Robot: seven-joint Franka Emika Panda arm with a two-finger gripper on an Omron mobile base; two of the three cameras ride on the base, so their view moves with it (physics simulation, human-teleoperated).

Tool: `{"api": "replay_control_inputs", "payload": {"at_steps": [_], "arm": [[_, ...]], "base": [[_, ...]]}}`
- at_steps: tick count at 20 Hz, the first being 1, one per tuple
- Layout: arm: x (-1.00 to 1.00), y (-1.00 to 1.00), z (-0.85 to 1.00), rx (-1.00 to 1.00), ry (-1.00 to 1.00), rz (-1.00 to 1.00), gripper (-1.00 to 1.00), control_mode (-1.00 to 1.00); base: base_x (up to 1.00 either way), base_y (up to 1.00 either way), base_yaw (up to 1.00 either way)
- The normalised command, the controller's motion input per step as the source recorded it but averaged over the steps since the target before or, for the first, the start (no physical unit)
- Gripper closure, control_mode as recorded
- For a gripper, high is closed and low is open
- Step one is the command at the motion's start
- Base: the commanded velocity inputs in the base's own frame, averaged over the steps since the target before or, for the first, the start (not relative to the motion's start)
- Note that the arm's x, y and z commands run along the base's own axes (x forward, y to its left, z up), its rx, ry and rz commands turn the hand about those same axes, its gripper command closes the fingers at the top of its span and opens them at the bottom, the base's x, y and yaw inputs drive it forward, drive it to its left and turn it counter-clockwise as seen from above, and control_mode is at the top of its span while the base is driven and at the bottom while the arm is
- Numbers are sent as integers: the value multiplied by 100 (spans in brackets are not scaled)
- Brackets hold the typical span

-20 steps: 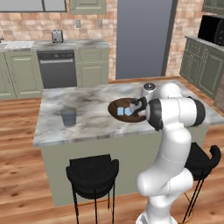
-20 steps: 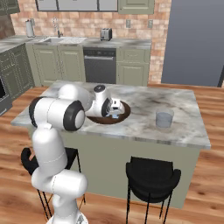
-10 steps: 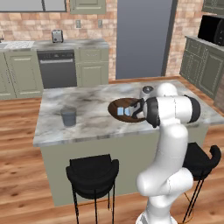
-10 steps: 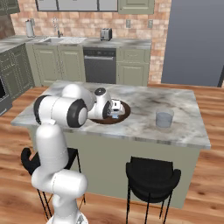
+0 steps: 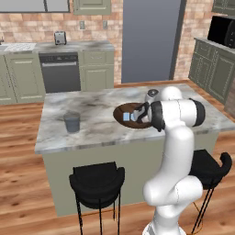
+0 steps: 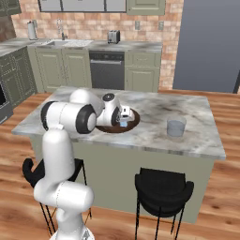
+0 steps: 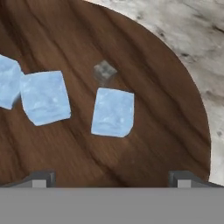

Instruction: There are four ice cubes in the ice bowl. Place two ice cubes in each glass of water.

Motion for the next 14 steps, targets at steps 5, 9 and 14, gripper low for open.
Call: {"api": "replay_control_inputs", "payload": {"at_steps": [5,9,14], "arm": [[22,0,-14,0,0,0,-100,-100],[21,-1,-20,0,0,0,-100,-100],[21,-3,-19,0,0,0,-100,-100]], "base": [[0,0,0],[0,0,0],[0,0,0]]}}
